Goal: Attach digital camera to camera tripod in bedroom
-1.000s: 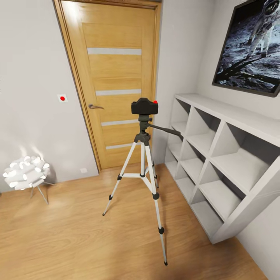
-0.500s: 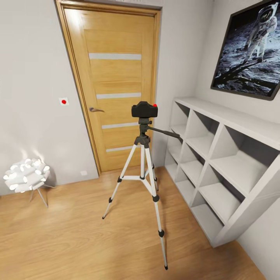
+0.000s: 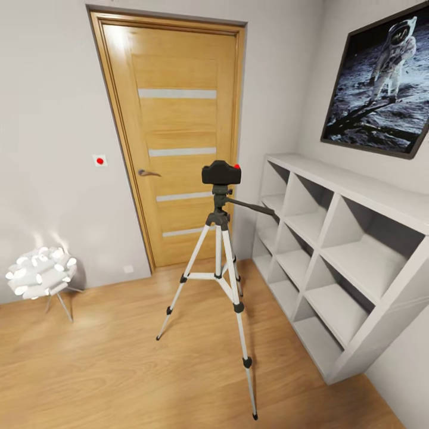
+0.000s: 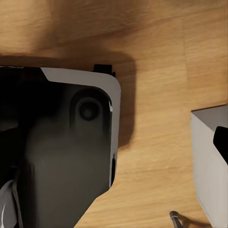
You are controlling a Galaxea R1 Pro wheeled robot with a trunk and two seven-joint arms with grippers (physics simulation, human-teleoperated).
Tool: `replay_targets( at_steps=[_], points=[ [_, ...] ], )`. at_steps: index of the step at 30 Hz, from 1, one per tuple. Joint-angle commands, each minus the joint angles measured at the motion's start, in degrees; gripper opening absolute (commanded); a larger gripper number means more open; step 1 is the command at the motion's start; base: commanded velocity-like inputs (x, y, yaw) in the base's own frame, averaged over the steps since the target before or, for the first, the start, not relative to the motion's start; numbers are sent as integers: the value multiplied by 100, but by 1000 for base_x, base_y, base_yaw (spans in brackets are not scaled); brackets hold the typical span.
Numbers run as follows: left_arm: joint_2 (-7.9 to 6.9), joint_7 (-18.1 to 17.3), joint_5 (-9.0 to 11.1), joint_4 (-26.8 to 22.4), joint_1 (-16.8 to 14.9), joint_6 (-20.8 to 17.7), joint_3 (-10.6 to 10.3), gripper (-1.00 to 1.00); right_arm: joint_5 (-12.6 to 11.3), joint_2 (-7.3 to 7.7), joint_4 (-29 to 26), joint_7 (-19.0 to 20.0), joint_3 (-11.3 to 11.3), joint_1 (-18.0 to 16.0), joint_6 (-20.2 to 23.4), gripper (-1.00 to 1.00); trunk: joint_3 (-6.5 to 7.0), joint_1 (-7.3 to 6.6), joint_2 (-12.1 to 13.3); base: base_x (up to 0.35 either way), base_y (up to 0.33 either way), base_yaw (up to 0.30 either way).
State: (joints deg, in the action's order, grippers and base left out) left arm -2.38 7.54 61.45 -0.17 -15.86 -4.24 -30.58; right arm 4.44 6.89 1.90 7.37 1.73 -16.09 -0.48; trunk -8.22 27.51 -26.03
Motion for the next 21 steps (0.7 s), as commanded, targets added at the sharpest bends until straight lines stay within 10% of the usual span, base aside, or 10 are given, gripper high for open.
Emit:
replay_targets(
  at_steps=[1, 21],
  points=[
    [-2, 19, 44, -2, -5, -16, -49, 100, 46, 1, 12, 13, 21, -8, -7, 100, -1, 3, -10, 0, 0, 0],
    [0, 53, 50, -11, -5, 972, -55, 100, 42, -8, 12, 10, 21, 0, -28, 100, 184, 3, -10, 0, 0, 0]
  ],
)
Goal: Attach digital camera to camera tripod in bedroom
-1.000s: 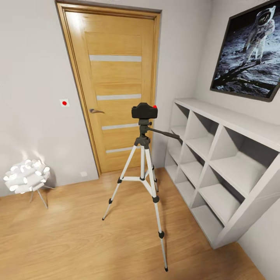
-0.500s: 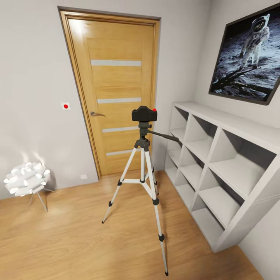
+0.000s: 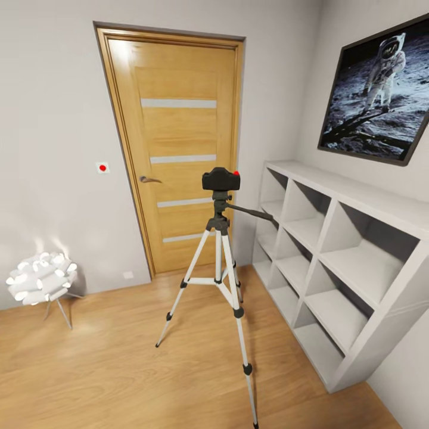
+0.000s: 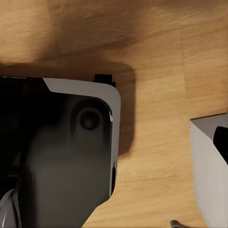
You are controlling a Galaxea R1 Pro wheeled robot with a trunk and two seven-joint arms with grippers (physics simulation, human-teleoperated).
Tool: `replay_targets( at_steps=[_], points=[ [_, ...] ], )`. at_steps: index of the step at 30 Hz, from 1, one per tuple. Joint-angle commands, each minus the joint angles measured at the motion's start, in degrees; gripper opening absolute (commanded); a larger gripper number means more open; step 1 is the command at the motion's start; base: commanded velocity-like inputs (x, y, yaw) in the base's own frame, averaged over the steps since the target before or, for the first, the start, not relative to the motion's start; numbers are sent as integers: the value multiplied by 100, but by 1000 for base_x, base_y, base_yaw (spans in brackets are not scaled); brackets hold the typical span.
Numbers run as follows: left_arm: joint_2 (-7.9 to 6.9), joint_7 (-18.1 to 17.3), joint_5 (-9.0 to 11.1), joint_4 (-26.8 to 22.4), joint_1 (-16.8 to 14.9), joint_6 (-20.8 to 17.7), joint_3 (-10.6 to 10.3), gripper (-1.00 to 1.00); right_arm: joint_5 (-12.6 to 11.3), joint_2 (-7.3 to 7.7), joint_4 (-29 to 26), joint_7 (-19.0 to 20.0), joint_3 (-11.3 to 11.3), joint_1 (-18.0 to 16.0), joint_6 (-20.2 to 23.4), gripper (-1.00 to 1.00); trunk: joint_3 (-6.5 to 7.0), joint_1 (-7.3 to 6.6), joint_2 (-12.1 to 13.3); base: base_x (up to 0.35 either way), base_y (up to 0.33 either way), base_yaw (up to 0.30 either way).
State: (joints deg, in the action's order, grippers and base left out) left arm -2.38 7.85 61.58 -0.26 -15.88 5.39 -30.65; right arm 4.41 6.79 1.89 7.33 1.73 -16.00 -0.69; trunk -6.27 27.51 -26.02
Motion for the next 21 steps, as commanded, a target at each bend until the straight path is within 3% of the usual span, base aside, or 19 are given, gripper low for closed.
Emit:
replay_targets(
  at_steps=[1, 21],
  points=[
    [0, 22, 34, -6, -3, 16, -48, 100, 45, 1, 13, 14, 21, -9, -8, 100, -2, 3, -10, 0, 0, 0],
    [1, 23, 30, -12, -3, 48, -49, 100, 45, -13, 13, 14, 21, -9, -10, 100, 183, 3, -10, 0, 0, 0]
  ],
)
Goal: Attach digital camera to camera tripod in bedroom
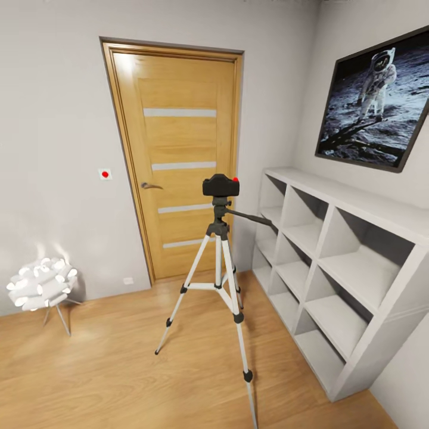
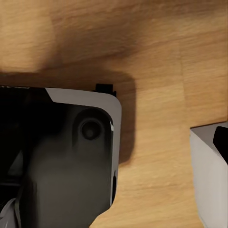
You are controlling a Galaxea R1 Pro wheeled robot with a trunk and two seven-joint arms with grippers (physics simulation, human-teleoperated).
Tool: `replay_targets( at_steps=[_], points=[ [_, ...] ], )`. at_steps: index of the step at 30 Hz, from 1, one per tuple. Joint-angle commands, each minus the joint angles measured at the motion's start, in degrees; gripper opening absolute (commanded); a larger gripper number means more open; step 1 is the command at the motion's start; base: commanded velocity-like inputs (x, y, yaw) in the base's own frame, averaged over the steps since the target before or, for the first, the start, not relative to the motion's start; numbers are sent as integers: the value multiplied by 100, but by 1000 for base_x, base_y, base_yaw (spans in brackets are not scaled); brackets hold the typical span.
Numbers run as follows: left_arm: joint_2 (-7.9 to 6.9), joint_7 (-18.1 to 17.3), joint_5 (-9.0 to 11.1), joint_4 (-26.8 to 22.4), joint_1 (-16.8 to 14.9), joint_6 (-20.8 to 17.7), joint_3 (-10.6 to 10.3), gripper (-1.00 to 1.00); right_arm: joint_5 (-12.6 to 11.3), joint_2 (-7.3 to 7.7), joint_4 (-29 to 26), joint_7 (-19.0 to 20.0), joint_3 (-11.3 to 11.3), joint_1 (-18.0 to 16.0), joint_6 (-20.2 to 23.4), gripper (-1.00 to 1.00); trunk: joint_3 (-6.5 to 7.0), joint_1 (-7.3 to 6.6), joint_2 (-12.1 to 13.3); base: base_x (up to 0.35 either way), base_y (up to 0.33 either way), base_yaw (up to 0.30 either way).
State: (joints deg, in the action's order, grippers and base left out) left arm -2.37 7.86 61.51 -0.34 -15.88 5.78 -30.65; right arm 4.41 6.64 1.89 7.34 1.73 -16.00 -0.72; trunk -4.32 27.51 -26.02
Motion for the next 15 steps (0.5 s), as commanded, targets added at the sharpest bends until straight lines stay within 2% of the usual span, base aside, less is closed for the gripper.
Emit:
replay_targets(
  at_steps=[1, 15],
  points=[
    [0, 23, 37, -3, -3, 9, -48, 100, 47, 1, 13, 13, 21, -9, -7, 100, -2, 3, -11, 0, 0, 0],
    [0, 19, 36, -7, -3, 9, -47, 100, 51, -4, 13, 13, 21, -9, -141, 100, 127, 3, -11, 0, 0, 0]
  ],
)
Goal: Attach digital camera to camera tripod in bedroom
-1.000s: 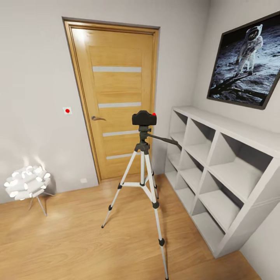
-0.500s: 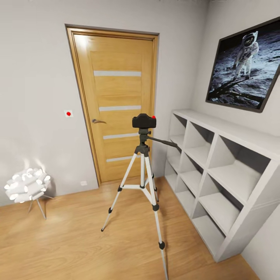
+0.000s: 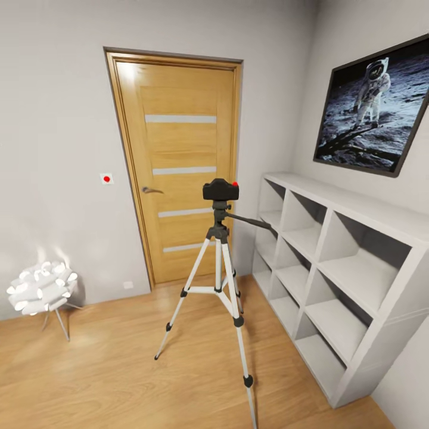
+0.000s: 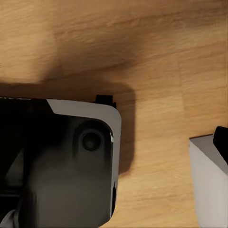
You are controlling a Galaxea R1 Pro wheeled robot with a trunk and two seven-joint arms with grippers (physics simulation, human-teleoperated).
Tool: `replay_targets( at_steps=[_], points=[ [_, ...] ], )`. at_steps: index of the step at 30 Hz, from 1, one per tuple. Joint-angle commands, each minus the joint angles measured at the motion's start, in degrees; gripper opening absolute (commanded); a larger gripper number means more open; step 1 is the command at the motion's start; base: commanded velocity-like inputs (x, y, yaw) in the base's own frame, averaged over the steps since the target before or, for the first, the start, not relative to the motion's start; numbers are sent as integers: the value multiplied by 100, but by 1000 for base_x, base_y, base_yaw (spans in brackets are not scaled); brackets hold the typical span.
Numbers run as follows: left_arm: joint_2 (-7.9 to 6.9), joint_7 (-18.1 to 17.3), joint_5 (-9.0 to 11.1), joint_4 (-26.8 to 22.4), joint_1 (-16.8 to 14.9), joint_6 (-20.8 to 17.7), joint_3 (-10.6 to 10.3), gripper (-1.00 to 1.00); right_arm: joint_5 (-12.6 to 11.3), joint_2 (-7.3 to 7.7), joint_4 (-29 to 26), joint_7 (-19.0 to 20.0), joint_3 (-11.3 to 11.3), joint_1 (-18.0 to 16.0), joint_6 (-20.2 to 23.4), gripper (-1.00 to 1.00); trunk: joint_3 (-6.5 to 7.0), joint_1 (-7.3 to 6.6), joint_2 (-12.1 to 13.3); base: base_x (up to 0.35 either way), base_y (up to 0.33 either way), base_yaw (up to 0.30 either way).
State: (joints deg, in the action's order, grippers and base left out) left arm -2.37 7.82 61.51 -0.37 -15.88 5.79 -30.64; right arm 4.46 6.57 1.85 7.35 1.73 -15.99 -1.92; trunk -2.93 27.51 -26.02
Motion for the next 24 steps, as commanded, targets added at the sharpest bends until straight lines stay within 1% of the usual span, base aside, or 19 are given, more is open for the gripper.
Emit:
replay_targets(
  at_steps=[1, 11, 15, 21, 24],
  points=[
    [0, 22, 37, -5, -3, 9, -48, 100, 46, 2, 17, 12, 21, -10, -31, 100, -2, 3, -11, 0, 0, 0],
    [0, 25, 37, -5, -3, 9, -48, 100, 46, 2, 15, 11, 18, -10, -64, 100, 90, 3, -11, 0, 0, 0],
    [0, 23, 37, -4, -3, 10, -47, 100, 46, 29, 13, 5, 18, -10, -71, 100, 127, 3, -11, 0, 0, 0],
    [0, 23, 37, -2, -3, 10, -48, 100, 46, 6, 17, 4, 14, -10, -61, 100, 182, 3, -11, 0, 0, 0],
    [0, 24, 37, -2, -3, 10, -47, 100, 46, 19, 12, 4, 15, -10, -75, 100, 210, 3, -11, 0, 0, 0]
  ],
)
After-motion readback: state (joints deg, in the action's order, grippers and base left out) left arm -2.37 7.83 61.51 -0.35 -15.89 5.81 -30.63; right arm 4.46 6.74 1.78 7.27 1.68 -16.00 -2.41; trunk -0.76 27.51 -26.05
